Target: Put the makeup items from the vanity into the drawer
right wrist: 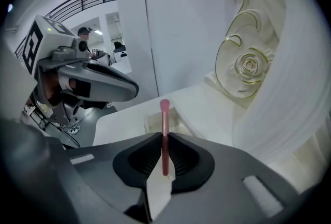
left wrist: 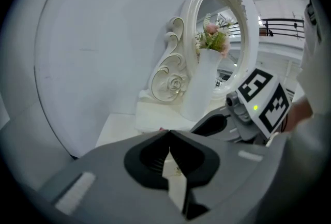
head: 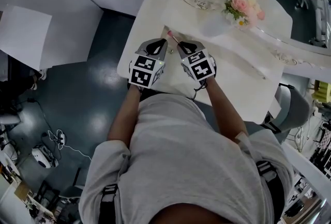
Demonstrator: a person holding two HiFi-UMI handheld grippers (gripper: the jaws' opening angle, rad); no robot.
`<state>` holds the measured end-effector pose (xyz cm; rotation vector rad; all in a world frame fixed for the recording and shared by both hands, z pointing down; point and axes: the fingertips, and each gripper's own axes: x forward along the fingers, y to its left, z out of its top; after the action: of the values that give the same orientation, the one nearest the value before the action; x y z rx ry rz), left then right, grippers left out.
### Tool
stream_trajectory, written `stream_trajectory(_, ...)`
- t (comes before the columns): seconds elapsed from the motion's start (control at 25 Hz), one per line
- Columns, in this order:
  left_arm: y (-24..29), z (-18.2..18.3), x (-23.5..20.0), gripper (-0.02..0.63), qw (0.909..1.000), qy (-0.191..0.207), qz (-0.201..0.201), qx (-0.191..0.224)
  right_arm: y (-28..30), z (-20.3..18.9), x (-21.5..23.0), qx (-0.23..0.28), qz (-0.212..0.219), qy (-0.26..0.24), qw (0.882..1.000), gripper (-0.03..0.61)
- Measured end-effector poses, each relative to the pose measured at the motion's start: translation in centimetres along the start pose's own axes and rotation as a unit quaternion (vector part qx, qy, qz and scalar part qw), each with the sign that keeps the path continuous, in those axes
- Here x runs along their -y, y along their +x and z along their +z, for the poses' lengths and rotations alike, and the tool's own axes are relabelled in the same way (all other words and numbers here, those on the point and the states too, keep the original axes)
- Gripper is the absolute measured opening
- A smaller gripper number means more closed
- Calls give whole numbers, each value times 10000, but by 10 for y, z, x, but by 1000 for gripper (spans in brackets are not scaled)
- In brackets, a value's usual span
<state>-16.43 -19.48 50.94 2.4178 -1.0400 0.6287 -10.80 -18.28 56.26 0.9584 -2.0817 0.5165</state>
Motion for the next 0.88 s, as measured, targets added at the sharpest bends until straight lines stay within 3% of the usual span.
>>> stream_trajectory(0.88, 26, -6, -53, 3, 9990, -171, -182, -362, 64, -1, 12, -849, -193, -438, 9952, 44)
